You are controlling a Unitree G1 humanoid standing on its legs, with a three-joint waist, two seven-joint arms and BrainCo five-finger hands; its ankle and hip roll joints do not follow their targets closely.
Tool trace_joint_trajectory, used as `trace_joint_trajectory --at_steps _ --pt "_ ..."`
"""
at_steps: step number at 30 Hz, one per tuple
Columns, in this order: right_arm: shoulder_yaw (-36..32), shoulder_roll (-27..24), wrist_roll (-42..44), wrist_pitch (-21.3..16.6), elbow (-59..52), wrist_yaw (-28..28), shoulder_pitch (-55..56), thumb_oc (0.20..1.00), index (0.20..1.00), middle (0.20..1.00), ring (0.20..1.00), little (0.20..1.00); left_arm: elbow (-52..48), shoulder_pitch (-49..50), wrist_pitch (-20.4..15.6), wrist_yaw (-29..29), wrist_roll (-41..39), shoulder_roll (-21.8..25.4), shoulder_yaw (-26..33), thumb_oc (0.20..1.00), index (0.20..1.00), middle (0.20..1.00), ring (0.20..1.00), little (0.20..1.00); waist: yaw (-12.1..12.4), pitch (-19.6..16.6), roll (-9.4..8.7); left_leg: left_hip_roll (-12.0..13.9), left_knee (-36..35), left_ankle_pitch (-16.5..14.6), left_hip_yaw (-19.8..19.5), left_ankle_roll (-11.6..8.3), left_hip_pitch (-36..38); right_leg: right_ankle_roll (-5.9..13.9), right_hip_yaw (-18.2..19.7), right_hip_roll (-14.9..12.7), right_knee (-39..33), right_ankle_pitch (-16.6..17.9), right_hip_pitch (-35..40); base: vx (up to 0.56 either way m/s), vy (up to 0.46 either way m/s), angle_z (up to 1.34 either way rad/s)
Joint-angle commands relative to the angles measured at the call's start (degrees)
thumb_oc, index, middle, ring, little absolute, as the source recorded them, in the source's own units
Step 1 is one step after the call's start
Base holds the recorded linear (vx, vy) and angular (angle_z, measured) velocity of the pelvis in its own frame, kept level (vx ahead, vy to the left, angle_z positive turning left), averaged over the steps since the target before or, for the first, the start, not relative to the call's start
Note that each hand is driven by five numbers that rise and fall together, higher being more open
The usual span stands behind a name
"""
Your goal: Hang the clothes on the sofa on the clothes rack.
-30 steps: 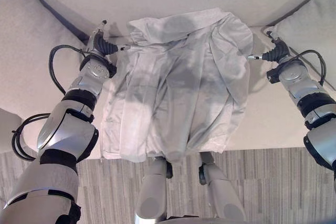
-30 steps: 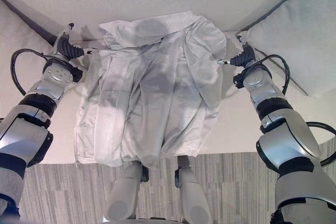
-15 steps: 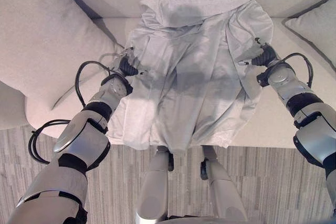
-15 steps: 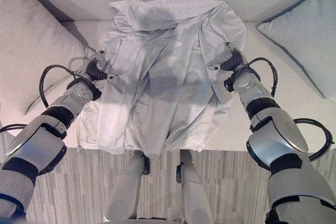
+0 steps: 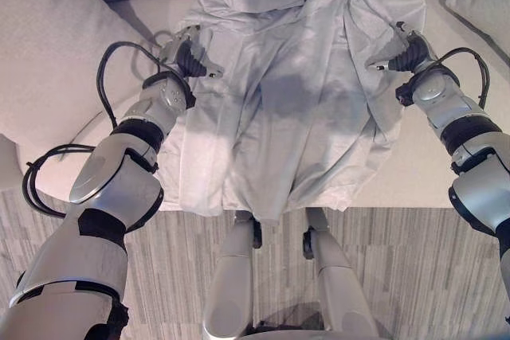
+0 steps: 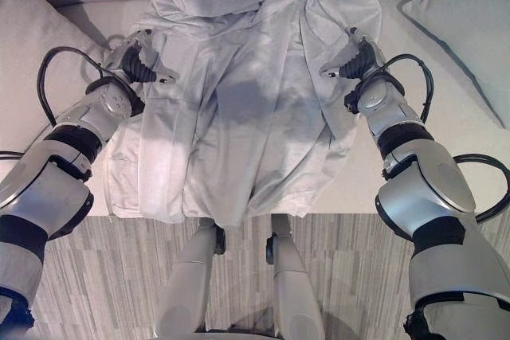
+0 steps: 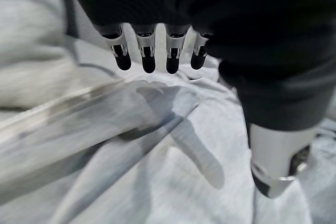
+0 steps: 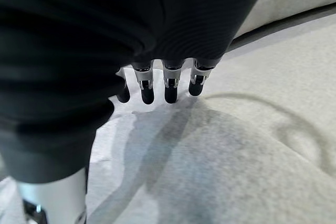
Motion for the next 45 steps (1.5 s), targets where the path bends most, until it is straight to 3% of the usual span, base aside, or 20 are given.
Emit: trace_joint_trajectory --at_steps 1,19,26,31,32,33,34,35,45 --pt "0.40 -0.98 -0.16 -1.38 3.00 -1.91 -4.78 1.000 1.000 1.000 1.000 1.000 2.80 -5.32 -0.20 2.32 2.18 2.25 -1.15 1.000 1.000 1.000 1.000 1.000 0.09 0.15 -1.51 -2.33 -0.87 -1.88 -1.64 -4.31 1.21 8.80 1.17 -1.67 0.04 -2.69 2.18 0.00 0.000 0.00" --pt "3.79 2.59 -3.35 -0.11 5.29 -2.02 -6.35 1.000 1.000 1.000 1.000 1.000 3.94 -4.71 -0.06 2.59 0.89 2.04 -0.78 1.000 1.000 1.000 1.000 1.000 0.80 1.02 -0.61 -2.87 -0.87 -1.52 -2.53 -4.02 -1.43 8.59 0.34 -2.18 0.04 -2.52 -0.61 0.00 0.004 -0.01" --pt "7.90 6.78 -13.49 3.20 9.25 -3.16 -8.32 1.000 1.000 1.000 1.000 1.000 5.38 -4.86 0.92 2.89 1.98 0.76 -1.64 1.000 1.000 1.000 1.000 1.000 0.62 1.74 -1.46 -2.84 -0.87 -1.29 -3.36 -3.97 -3.06 8.56 -0.07 -2.39 0.04 -2.48 -1.72 0.00 0.003 0.03" --pt "8.19 8.40 -14.59 3.62 10.26 -3.19 -8.23 1.000 1.000 1.000 1.000 1.000 5.68 -4.84 1.11 2.56 3.36 -0.59 -2.41 1.000 1.000 1.000 1.000 1.000 0.47 1.93 -1.42 -2.91 -0.87 -1.22 -3.52 -3.97 -3.61 8.50 -0.22 -2.51 0.04 -2.32 -2.26 0.00 0.000 0.01" --pt "8.50 9.04 -14.50 3.51 10.08 -3.01 -8.19 1.000 1.000 1.000 1.000 1.000 5.76 -4.77 1.16 2.29 4.07 -0.76 -2.80 0.592 0.592 0.592 0.592 0.592 0.31 2.06 -1.59 -2.90 -0.87 -1.13 -3.53 -3.99 -3.81 8.45 -0.19 -2.50 0.04 -2.15 -2.57 0.00 0.000 0.00" --pt "8.51 9.04 -14.50 3.51 10.09 -3.01 -8.19 1.000 1.000 1.000 1.000 1.000 5.76 -4.76 1.16 2.29 4.07 -0.75 -2.80 0.526 0.526 0.526 0.526 0.526 0.31 2.04 -1.58 -2.90 -0.87 -1.13 -3.53 -4.00 -3.84 8.45 -0.19 -2.50 0.04 -2.15 -2.59 0.00 0.000 0.00" --pt "8.75 9.53 -14.54 3.44 10.08 -2.86 -8.19 0.633 0.633 0.633 0.633 0.633 5.93 -4.68 1.15 2.20 4.32 -0.82 -2.92 0.247 0.247 0.247 0.247 0.247 0.13 2.15 -1.77 -2.85 -0.87 -1.08 -3.51 -4.01 -3.98 8.44 -0.23 -2.47 0.04 -2.06 -2.81 -0.01 0.003 0.04" --pt "8.86 9.72 -14.34 3.33 9.76 -2.92 -8.13 0.200 0.200 0.200 0.200 0.200 5.87 -4.61 1.21 2.22 4.54 -0.76 -3.03 0.200 0.200 0.200 0.200 0.200 -0.05 2.21 -1.93 -2.79 -0.87 -1.06 -3.52 -4.01 -4.11 8.45 -0.23 -2.44 0.04 -1.99 -3.00 0.00 0.000 0.00" --pt "7.03 7.59 -13.53 1.62 3.65 -5.54 -5.60 0.200 0.200 0.200 0.200 0.200 4.73 -1.67 1.01 3.32 5.94 1.34 -2.02 0.200 0.200 0.200 0.200 0.200 -1.37 1.78 -3.33 -2.57 -0.87 -1.38 -3.39 -3.97 -3.32 8.48 -0.15 -2.11 0.04 -1.89 -2.13 0.00 0.000 0.00"
